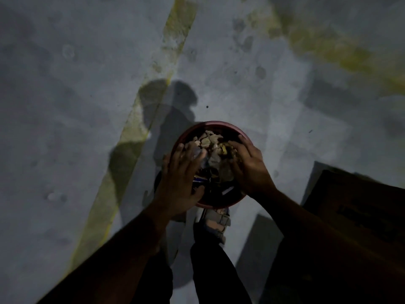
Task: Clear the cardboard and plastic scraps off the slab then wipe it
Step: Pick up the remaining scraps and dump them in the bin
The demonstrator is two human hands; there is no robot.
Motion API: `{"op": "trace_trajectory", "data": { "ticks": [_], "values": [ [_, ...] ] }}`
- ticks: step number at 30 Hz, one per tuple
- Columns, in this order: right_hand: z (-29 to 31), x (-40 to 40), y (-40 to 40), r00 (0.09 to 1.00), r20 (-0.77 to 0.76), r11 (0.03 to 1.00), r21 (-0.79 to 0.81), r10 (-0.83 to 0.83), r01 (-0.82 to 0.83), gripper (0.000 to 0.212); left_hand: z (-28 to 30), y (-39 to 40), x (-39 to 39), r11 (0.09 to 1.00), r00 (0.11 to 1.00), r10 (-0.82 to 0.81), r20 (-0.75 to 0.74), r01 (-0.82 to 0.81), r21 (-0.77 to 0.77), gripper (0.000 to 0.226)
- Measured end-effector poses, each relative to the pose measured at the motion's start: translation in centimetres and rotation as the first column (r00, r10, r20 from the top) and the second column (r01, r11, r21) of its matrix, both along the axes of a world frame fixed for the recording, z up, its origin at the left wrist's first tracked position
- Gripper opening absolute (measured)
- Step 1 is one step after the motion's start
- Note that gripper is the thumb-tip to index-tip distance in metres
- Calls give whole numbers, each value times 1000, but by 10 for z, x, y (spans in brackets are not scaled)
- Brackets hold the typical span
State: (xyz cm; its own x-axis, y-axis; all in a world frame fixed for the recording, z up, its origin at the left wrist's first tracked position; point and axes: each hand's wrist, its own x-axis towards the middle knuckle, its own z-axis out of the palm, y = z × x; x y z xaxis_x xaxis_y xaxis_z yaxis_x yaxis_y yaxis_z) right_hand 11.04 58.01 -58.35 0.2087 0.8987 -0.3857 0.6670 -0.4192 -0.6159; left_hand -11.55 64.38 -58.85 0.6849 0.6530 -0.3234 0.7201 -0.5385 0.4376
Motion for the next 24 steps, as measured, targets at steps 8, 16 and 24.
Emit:
{"op": "trace_trajectory", "data": {
  "ticks": [8,16,24],
  "values": [
    [-54,-4,-11,856,44,815,-334,515,-473,93,-62,-3,10,985,992,-90,-92,75,-153,90],
    [-114,-12,0,859,-9,731,-521,511,-441,105,-118,-7,34,988,956,-129,-265,100,-118,85],
    [-136,-14,16,836,-93,619,-630,541,-470,110,-141,4,45,969,888,-233,-397,176,-176,88]
  ]
}}
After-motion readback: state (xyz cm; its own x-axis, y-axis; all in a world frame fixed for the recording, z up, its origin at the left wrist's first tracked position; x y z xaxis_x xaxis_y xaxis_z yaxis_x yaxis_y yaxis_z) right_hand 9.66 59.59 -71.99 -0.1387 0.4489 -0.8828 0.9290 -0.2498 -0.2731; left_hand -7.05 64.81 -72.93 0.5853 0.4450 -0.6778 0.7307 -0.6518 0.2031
